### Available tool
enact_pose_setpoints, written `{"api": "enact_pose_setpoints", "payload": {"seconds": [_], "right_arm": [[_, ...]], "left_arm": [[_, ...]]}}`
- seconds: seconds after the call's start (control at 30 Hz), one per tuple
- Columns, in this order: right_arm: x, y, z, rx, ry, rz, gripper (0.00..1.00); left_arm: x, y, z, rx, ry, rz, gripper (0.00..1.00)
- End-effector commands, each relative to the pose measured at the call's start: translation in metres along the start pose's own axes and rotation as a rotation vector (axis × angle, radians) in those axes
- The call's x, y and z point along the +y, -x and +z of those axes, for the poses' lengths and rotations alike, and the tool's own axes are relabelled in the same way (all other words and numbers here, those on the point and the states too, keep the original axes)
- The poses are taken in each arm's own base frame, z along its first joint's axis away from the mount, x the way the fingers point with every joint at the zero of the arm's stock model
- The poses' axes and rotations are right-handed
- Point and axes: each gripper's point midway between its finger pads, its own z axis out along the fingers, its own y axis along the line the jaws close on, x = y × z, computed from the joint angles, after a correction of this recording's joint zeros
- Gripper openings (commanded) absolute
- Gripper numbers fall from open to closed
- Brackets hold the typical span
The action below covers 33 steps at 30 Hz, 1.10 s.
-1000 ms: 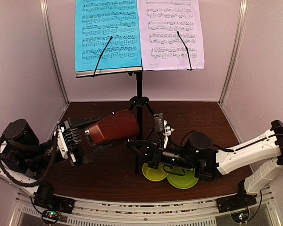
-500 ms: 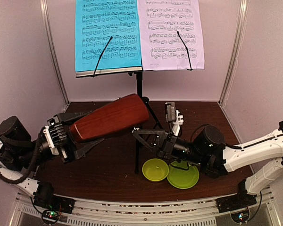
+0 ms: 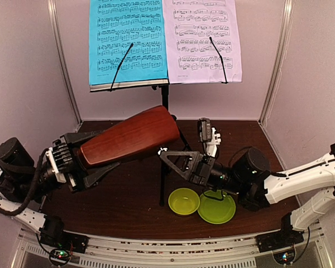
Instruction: Set up the instrument practice props
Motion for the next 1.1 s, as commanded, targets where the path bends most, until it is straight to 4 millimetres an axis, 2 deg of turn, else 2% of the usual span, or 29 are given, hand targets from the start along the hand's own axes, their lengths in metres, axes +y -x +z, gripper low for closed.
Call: {"api": "enact_pose_setpoints", "payload": {"seconds": [0.0, 0.2, 0.37, 0.53, 0.67, 0.77, 0.93, 1.07], "right_arm": [[0.054, 0.076, -0.005, -0.283, 0.208, 0.048, 0.00], [0.058, 0.086, -0.006, -0.326, 0.240, 0.112, 0.00], [0.057, 0.084, -0.001, -0.305, 0.224, 0.122, 0.00], [0.024, 0.058, 0.009, -0.193, 0.040, 0.018, 0.01], [-0.005, 0.030, 0.008, -0.089, -0.097, -0.088, 0.21], [-0.021, 0.013, 0.003, -0.033, -0.148, -0.117, 0.33], [-0.040, -0.011, -0.008, 0.057, -0.217, -0.152, 0.52], [-0.049, -0.020, -0.017, 0.108, -0.269, -0.190, 0.65]], "left_arm": [[0.003, 0.015, -0.007, -0.081, 0.001, -0.017, 0.00], [0.001, 0.013, -0.006, -0.073, -0.005, -0.007, 0.00], [0.001, 0.011, -0.004, -0.060, 0.000, 0.003, 0.00], [0.018, 0.008, -0.003, -0.019, 0.082, -0.071, 0.00], [0.042, -0.003, -0.010, 0.037, 0.204, -0.185, 0.00], [0.051, -0.017, -0.015, 0.097, 0.268, -0.242, 0.00], [0.050, -0.046, -0.016, 0.203, 0.305, -0.359, 0.00], [0.048, -0.076, -0.015, 0.269, 0.345, -0.479, 0.00]]}}
